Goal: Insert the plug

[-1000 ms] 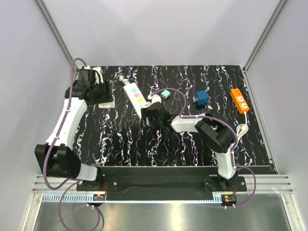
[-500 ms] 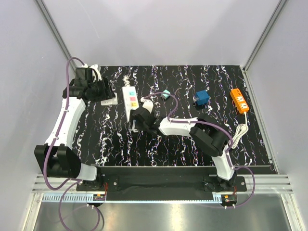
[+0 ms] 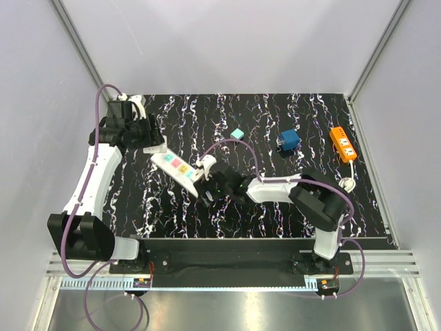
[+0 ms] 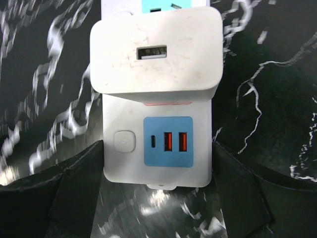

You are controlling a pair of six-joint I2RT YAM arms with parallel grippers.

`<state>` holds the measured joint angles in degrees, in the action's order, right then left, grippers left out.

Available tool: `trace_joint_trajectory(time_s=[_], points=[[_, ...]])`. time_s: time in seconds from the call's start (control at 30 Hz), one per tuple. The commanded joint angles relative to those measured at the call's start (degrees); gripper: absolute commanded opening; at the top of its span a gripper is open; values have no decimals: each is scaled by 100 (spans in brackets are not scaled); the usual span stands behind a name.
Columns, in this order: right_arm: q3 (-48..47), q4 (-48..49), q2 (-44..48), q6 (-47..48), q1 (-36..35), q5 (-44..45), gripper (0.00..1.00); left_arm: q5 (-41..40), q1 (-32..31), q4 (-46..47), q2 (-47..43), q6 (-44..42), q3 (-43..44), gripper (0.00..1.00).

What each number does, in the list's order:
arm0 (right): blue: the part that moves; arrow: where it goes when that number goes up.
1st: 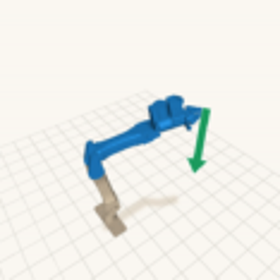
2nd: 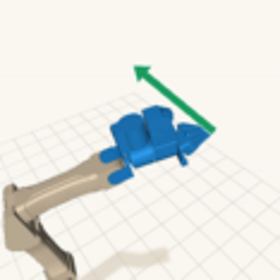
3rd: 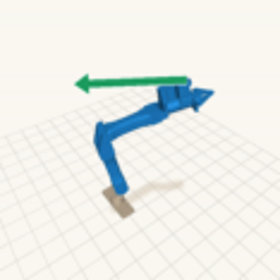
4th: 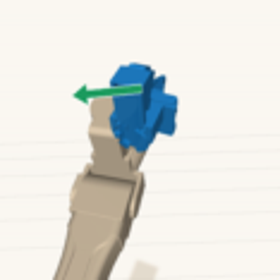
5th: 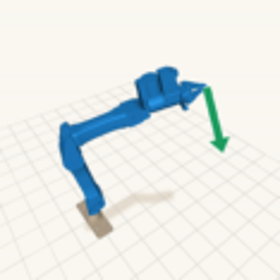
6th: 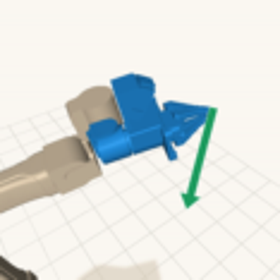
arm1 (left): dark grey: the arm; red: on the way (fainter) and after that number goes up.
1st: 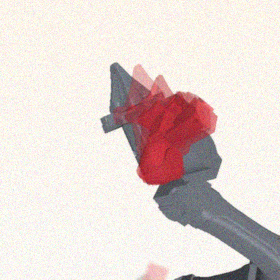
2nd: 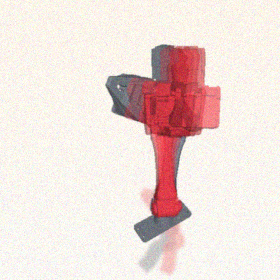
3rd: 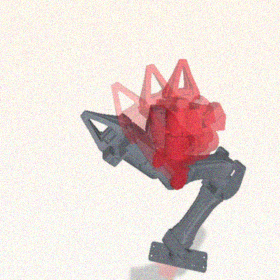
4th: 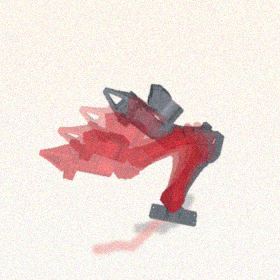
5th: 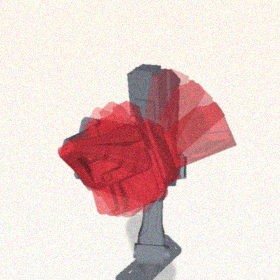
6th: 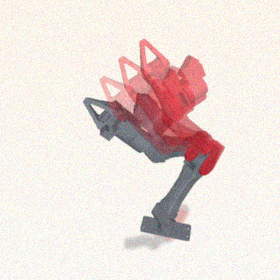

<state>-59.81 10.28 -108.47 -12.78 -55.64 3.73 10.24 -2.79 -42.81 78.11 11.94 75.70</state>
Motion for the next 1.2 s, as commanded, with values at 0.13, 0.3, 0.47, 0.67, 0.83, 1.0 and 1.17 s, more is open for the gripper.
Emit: trace_joint_trajectory(time_s=[0.13,0.3,0.47,0.67,0.83,1.0,1.17], points=[[-3,115,766,3720,790,-2226,27,-180,-11,282,-41,-52,191,0],[-775,61,205,4071,1617,-2157,67,-391,-11,282,82,-148,147,0],[-1383,53,-157,4327,1898,-2235,72,-558,-11,282,319,-219,269,0],[-1779,-457,-473,4670,2048,-3279,40,-524,-11,545,1030,-113,969,0],[-1420,-519,-369,4731,2048,-4379,29,-714,-11,510,1672,-402,1815,0],[-1278,-729,-490,4951,2057,-4873,37,-936,-3,519,2112,-483,1668,0],[-1551,-1002,-711,5092,2083,-4733,61,-1234,-3,528,2902,-482,1562,0]])
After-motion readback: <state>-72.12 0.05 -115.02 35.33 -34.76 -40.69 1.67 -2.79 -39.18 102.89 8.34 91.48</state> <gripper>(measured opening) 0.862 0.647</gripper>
